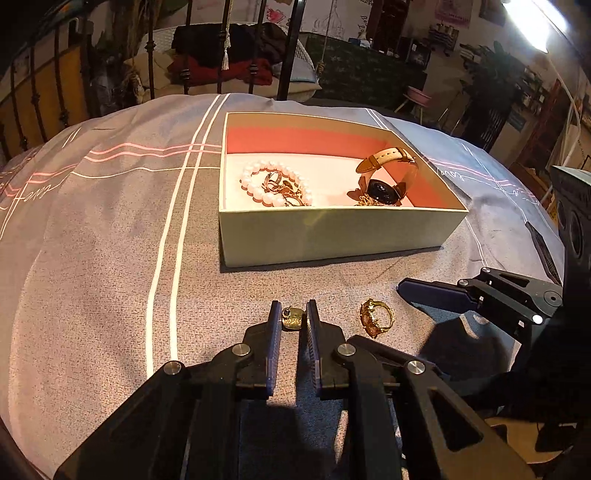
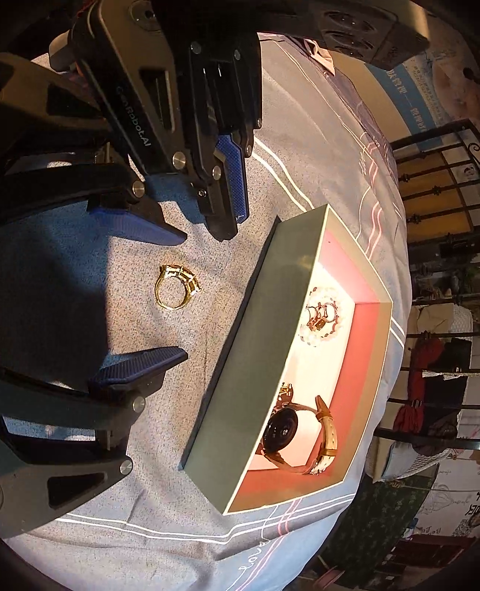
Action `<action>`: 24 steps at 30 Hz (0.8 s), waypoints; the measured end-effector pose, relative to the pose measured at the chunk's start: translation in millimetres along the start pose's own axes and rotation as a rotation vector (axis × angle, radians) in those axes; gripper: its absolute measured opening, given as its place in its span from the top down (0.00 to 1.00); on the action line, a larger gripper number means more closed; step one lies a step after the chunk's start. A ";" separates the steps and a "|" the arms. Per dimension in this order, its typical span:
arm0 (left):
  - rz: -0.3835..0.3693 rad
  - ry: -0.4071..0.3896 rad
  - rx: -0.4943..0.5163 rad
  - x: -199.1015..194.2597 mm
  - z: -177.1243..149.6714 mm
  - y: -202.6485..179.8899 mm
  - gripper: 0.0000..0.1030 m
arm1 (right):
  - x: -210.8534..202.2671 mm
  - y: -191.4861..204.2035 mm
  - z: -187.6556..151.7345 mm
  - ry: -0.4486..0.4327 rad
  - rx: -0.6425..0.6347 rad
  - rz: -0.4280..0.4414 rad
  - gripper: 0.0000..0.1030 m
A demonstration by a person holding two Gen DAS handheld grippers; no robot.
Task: Organize jewelry
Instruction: 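Grasp the gold charm with the left tool while the right tool grasps the gold ring, then lower the gold charm and gold ring into the box and open both tools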
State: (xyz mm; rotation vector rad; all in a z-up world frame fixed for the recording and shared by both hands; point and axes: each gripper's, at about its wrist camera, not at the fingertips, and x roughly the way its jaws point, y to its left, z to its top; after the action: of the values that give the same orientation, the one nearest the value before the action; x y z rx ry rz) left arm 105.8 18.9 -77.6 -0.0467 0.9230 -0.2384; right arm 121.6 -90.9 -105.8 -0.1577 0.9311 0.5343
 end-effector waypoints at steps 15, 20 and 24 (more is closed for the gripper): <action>0.033 0.001 0.018 -1.9 -1.2 -3.5 0.87 | -23.6 1.6 -8.2 -0.080 0.015 0.007 0.76; 0.020 -0.004 0.013 -8.7 0.1 -6.9 0.87 | -38.4 -4.1 -18.9 -0.120 0.053 -0.002 0.76; -0.017 -0.039 0.017 -22.3 13.2 -14.2 0.87 | -46.2 -11.3 -13.8 -0.153 0.072 -0.019 0.76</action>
State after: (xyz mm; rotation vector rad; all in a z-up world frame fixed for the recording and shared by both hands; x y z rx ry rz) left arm 100.7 9.2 -50.1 -0.0436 0.8824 -0.2603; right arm 95.3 -122.5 -78.2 -0.0599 0.7980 0.4878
